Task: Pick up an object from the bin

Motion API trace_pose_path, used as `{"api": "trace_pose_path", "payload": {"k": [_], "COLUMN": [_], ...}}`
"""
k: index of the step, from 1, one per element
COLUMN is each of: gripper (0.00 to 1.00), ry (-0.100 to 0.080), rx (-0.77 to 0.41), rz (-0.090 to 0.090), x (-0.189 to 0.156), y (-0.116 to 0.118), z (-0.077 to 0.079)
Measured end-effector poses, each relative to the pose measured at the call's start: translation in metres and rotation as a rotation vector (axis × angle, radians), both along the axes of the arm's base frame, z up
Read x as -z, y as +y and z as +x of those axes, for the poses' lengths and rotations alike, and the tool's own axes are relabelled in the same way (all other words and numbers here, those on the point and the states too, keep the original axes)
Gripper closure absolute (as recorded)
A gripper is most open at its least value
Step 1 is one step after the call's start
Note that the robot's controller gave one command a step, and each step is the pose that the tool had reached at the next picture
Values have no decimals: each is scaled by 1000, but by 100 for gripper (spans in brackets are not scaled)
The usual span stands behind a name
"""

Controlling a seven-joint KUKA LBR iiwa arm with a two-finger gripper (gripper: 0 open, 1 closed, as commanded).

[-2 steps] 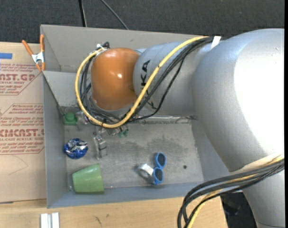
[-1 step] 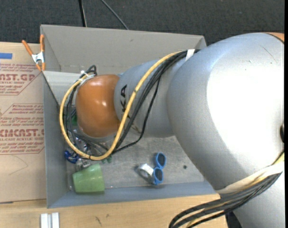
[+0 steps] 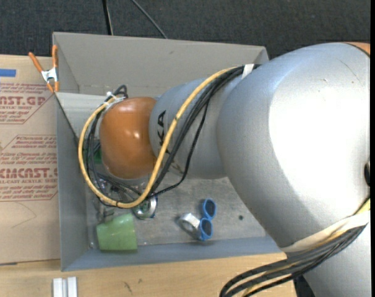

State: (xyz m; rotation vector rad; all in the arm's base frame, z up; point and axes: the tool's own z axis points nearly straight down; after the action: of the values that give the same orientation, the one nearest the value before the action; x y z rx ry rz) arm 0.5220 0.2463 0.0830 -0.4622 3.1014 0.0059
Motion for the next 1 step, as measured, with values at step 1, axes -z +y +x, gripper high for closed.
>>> {"api": "trace_pose_path", "payload": {"k": [1], "gripper": [0], "ry": [-5], "rx": [1], "rz": [2], "x": [-1], "y": [0], "z": [2]}}
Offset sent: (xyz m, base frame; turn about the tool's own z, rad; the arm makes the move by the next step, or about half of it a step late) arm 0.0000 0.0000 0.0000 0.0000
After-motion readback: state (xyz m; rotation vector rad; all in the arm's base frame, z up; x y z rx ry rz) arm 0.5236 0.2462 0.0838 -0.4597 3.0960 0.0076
